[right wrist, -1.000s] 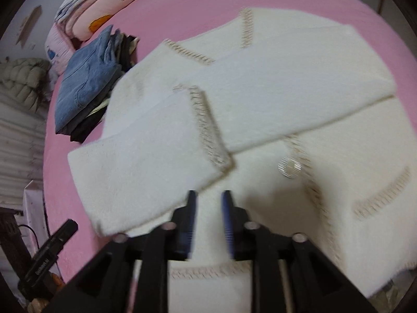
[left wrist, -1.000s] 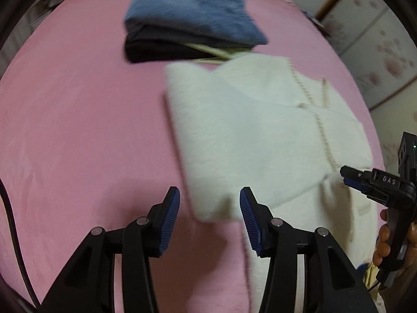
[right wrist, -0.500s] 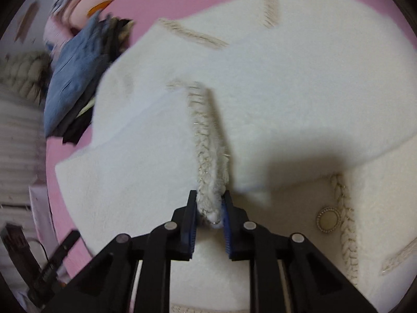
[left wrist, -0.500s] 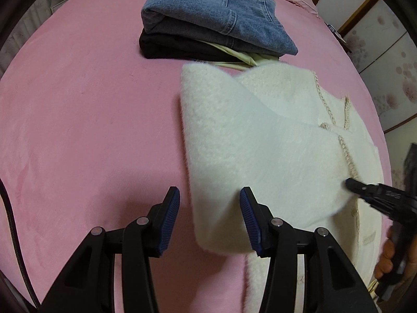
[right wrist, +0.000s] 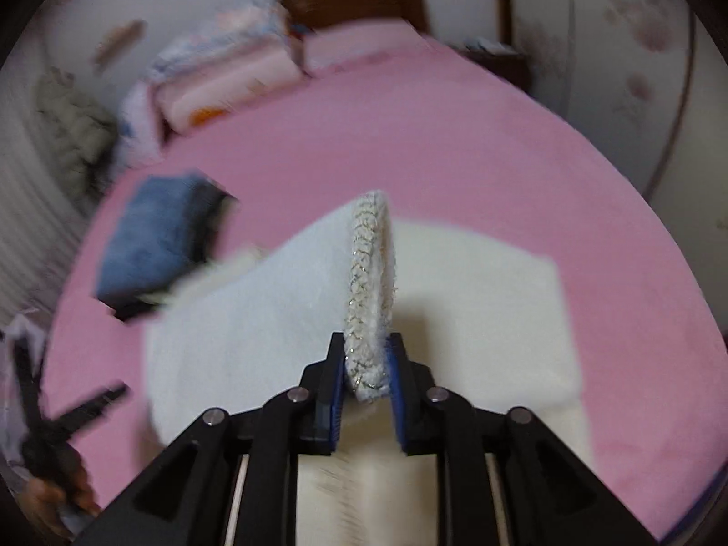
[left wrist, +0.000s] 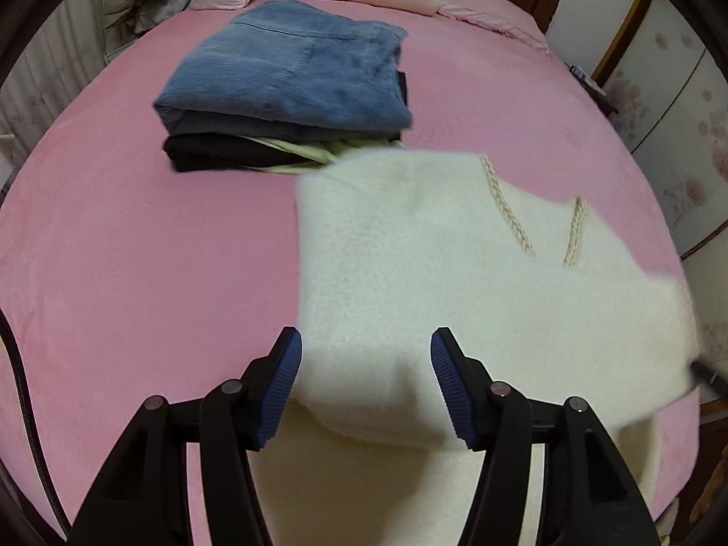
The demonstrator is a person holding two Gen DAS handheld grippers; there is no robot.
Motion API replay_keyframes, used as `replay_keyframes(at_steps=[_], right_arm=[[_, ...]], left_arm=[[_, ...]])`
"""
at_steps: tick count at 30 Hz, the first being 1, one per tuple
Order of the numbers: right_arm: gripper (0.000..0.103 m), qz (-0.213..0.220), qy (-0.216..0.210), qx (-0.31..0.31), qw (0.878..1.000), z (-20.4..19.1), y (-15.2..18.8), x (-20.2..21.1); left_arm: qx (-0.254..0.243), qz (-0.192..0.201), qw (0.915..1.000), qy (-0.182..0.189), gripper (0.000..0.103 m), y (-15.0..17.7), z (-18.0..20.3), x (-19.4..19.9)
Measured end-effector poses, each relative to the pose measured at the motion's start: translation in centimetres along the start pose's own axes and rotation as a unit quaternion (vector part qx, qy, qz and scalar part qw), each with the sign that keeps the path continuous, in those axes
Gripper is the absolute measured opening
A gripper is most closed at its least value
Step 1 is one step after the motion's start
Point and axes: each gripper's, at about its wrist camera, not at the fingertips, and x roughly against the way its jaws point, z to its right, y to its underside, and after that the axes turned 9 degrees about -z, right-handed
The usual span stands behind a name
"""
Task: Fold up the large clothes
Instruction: 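Grasp the folded cuff with the right gripper and straighten it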
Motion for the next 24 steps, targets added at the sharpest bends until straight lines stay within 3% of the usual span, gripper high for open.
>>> replay_keyframes(at_steps=[2,4,8,12,17,23,24], right_arm=[[0.022,-0.105,0.023,0.006,0.994,3.5,1.4,-4.6],[0.022,-0.148,0.021,0.004,0.989,5.6,1.9,-6.8],[0.022,-0.149,-0.041,-0.033,0.987,9.1,0.3,-7.9],[0.027,-0.132,-0.09,-0.031,0.987,9.9,-3.0,-9.5],[0.03,-0.128,-0.103,0.016,0.986,6.9,-6.8,-12.6],[0.038,-0.139,-0.083,0.017,0.987,4.9,-8.2,-16.0],[0.038,-0.13,-0.079,0.019,0.988,4.8,-7.9,-15.9]], left_arm=[[-0.005,0.003,0.9997,-0.022,0.058,0.4,1.8,-1.0],[-0.01,0.006,0.9987,-0.051,0.058,0.6,3.3,-1.9],[-0.013,0.009,0.9945,-0.104,0.058,0.2,4.2,-3.1],[-0.006,0.014,0.9893,-0.145,0.058,-1.5,2.7,-4.1],[0.028,-0.004,0.9907,-0.133,0.058,-4.4,-0.2,-5.9],[0.048,-0.046,0.995,-0.075,0.058,-6.9,-2.2,-8.8],[0.04,-0.049,0.9958,-0.067,0.046,-7.2,-2.1,-9.3]])
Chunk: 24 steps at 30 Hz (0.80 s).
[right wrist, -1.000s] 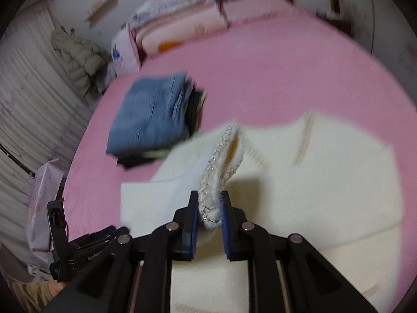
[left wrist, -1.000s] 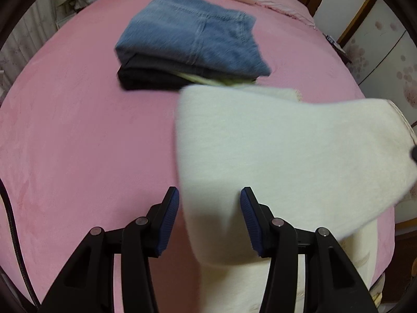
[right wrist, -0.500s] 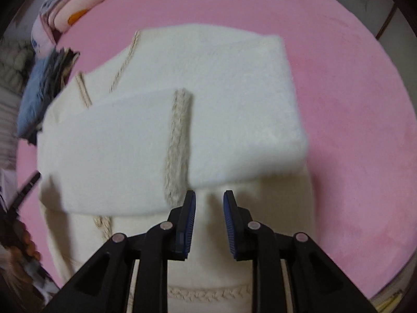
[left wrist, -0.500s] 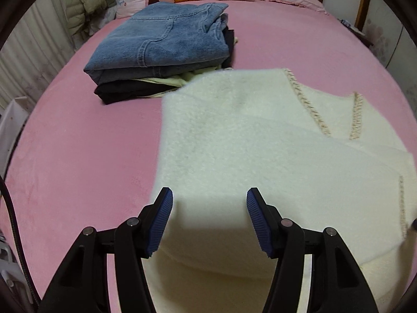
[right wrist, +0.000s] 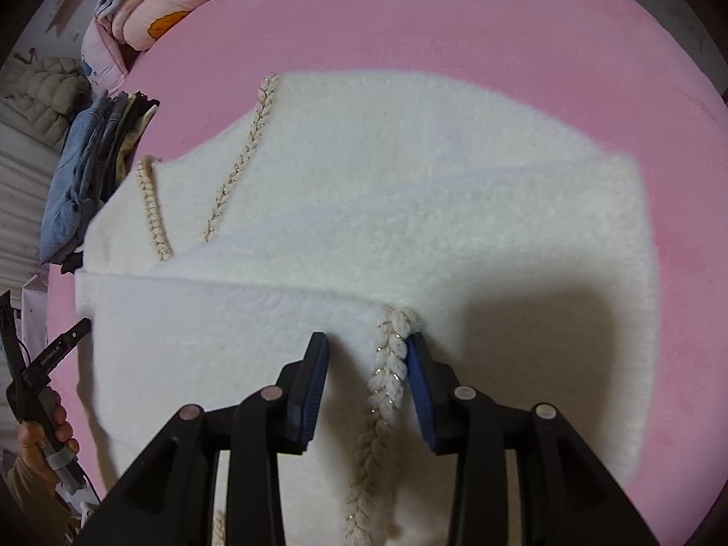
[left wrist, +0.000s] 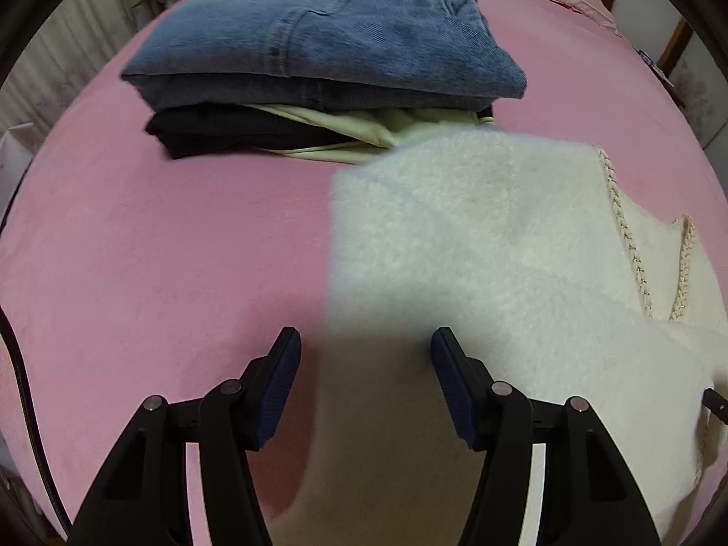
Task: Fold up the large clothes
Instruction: 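Grasp the folded cuff with the right gripper and straighten it, then release the cuff and lift both grippers above the cardigan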
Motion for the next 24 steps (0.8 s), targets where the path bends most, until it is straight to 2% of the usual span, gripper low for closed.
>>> replay_keyframes(at_steps=[1,2,3,4,5,6,9,11,12,16,20,21,24], right_arm=[[0.038,0.006,0.003,0.003,1.0,-0.1,0.3,0.0],[0.037,0.013,0.004,0.007,1.0,-0.2,0.6,0.0],[0.032,0.016,0.007,0.008,1.0,0.0,0.8,0.3],[0.027,0.019,0.011,0.009,1.0,0.0,1.0,0.4],[0.017,0.022,0.018,0.007,1.0,0.1,1.2,0.7],[0.014,0.029,0.012,-0.003,1.0,0.2,1.3,1.1],[0.013,0.068,-0.022,-0.014,0.997,0.0,1.9,3.4],[0.013,0.097,-0.017,0.004,0.995,-1.2,2.1,4.3],[0.012,0.103,0.001,0.017,0.994,-1.9,2.0,3.9],[0.014,0.062,0.069,0.018,0.996,-2.4,1.2,-0.3],[0.018,0.051,0.084,-0.001,0.995,-2.2,1.1,1.2],[0.018,0.052,0.088,0.0,0.995,-2.4,1.3,1.9],[0.018,0.08,0.085,0.016,0.993,-3.7,2.8,4.2]], left_arm=[[-0.011,-0.003,0.9999,0.007,0.028,-0.2,0.3,-0.2],[-0.026,-0.006,0.9996,-0.003,0.023,-0.5,0.9,-0.3],[-0.045,0.001,0.9987,-0.025,0.013,-0.5,1.6,-0.2],[-0.059,0.007,0.9976,-0.037,0.011,-0.4,2.0,0.1],[-0.07,0.016,0.9963,-0.047,0.011,-0.3,2.3,0.5],[-0.073,0.025,0.9958,-0.05,0.01,-0.2,2.3,1.1],[-0.063,0.044,0.9964,-0.037,0.01,-0.1,1.0,2.3],[-0.065,0.045,0.9962,-0.038,0.01,0.0,0.2,2.0],[-0.072,0.038,0.9958,-0.043,0.01,-0.1,0.0,1.0],[-0.094,0.033,0.9927,-0.068,0.013,-0.1,1.2,-0.6],[-0.072,0.037,0.9946,-0.065,0.026,0.1,1.2,1.0],[-0.062,0.052,0.9945,-0.066,0.031,0.7,1.2,2.4],[-0.029,0.101,0.993,-0.054,0.037,2.1,0.2,6.3]])
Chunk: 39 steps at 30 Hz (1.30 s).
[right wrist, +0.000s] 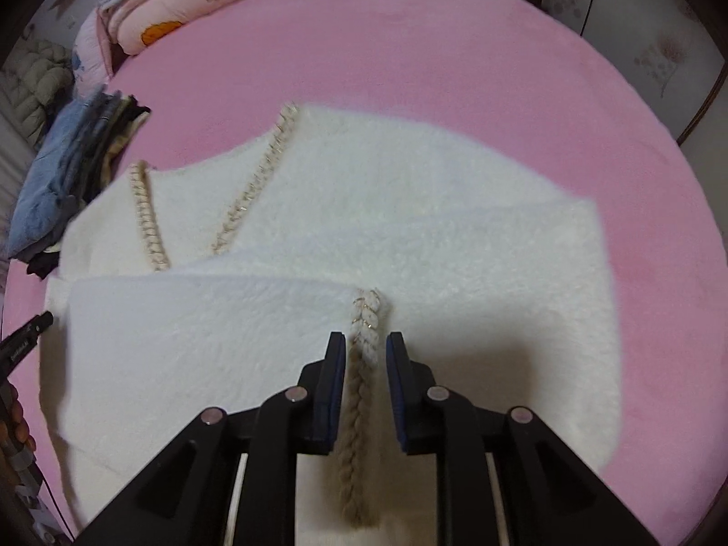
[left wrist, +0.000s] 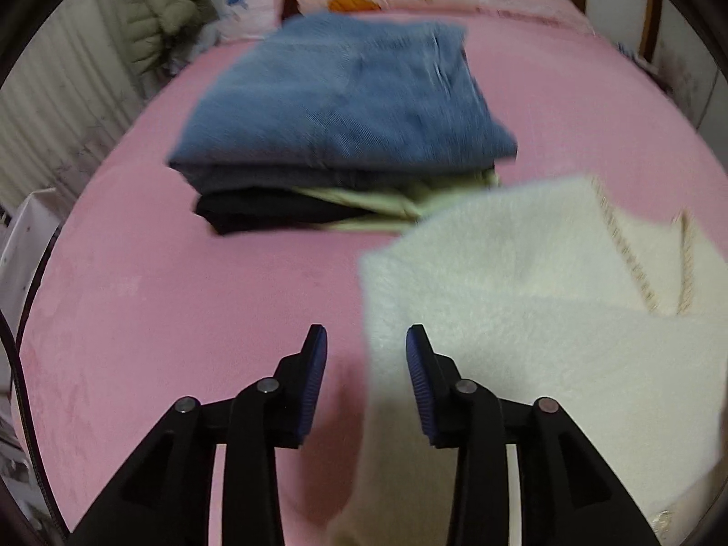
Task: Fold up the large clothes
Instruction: 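Release the cuff and lift both grippers above the cardigan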
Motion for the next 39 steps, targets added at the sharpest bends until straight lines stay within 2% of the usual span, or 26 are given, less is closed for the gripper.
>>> replay_keyframes(at_steps=[3,5,7,10,12,14,16,18,19,20,21,25,26,29,33,39], right_arm=[[0.02,0.018,-0.029,0.01,0.999,-1.7,1.8,2.0],[0.02,0.019,-0.059,0.018,0.998,-3.1,3.0,2.4],[0.02,0.007,-0.09,0.033,0.995,-4.3,4.7,2.5],[0.02,-0.016,-0.107,0.063,0.992,-7.2,6.2,1.3],[0.02,-0.023,-0.093,0.093,0.991,-9.0,6.8,0.2],[0.02,-0.012,-0.05,0.113,0.992,-9.0,7.1,-0.4],[0.02,-0.012,-0.007,0.109,0.994,-7.7,7.1,-1.5],[0.016,-0.008,0.018,0.089,0.996,-4.6,7.0,-2.6],[0.015,-0.007,0.018,0.083,0.996,-3.3,7.0,-2.7],[0.003,-0.006,0.017,0.076,0.997,-2.2,6.9,-2.6],[0.0,-0.009,0.022,0.072,0.997,-1.4,6.8,-2.5],[0.0,-0.036,0.006,0.06,0.998,-0.5,6.3,-2.0],[0.0,-0.042,0.005,0.056,0.998,-0.6,6.2,-1.7],[0.0,-0.054,-0.004,0.04,0.998,-0.5,6.2,0.0],[0.002,-0.05,-0.016,0.035,0.998,-0.5,7.3,3.4],[0.002,-0.026,-0.023,0.031,0.999,-0.8,6.8,10.3]], left_arm=[[0.04,0.022,0.9985,0.03,0.037,1.8,-0.7,3.1],[0.054,0.021,0.9973,0.046,0.037,3.7,-0.3,3.9],[0.056,0.008,0.9972,0.05,0.037,6.1,0.8,4.0],[0.058,-0.026,0.9969,0.046,0.028,8.9,2.2,1.8],[0.054,-0.039,0.9974,0.029,0.027,10.3,2.6,0.4],[0.046,-0.05,0.9976,0.017,0.026,10.4,2.6,-1.4],[0.043,-0.061,0.997,0.018,0.026,10.0,2.3,-2.8],[0.025,-0.064,0.9976,0.004,0.026,9.5,2.9,-3.2],[0.015,-0.067,0.9976,-0.004,0.026,9.3,3.1,-3.4],[0.012,-0.069,0.9975,-0.007,0.026,9.1,3.2,-3.5],[0.008,-0.072,0.9973,-0.01,0.026,8.9,3.4,-3.6],[-0.01,-0.083,0.9962,-0.027,0.027,8.4,3.9,-3.2],[-0.012,-0.089,0.9956,-0.027,0.028,8.3,4.0,-2.7],[-0.004,-0.099,0.995,-0.003,0.048,8.2,3.8,-0.7],[0.004,-0.064,0.9978,0.015,0.074,7.9,3.6,4.8],[-0.003,-0.02,0.9986,0.049,0.076,8.0,3.9,13.9]])
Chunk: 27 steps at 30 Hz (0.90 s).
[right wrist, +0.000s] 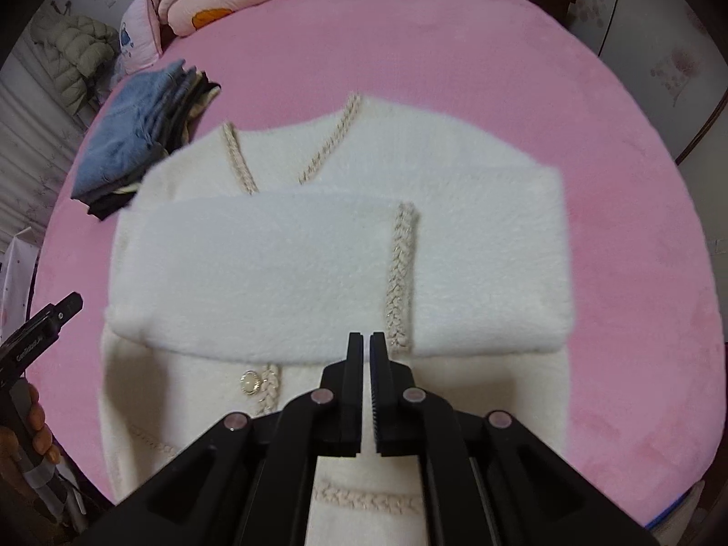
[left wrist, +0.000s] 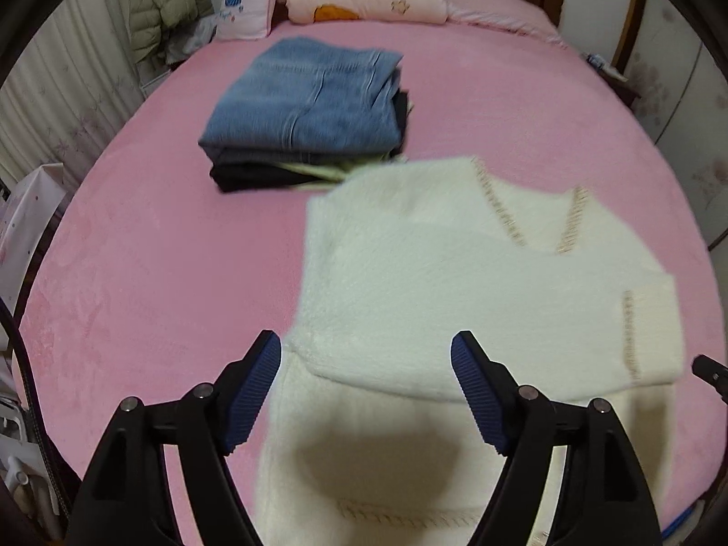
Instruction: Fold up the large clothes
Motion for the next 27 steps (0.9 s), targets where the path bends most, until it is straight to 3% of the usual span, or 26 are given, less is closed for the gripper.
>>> replay_keyframes(at_steps=[6,12,20,22,27], right_arm=[[0.002,0.037,-0.01,0.01,0.999,-0.8,-0.5,7.3],[0.002,0.074,-0.019,0.054,0.996,-1.9,0.1,12.5],[0.002,0.057,-0.053,0.077,0.994,-2.9,2.1,13.3],[0.002,0.057,-0.057,0.078,0.994,-3.2,2.4,13.1],[0.002,0.08,-0.051,0.074,0.993,-3.4,3.7,14.5]], left_arm=[[-0.018,0.054,0.998,0.026,0.082,1.8,1.6,8.7],[-0.003,0.085,0.9957,0.035,0.082,3.3,1.7,14.4],[0.028,0.09,0.9946,0.043,0.082,5.6,0.5,17.2],[0.041,0.096,0.9941,0.031,0.082,6.3,0.3,17.9],[0.047,0.107,0.9924,0.039,0.082,7.5,-0.7,19.1]])
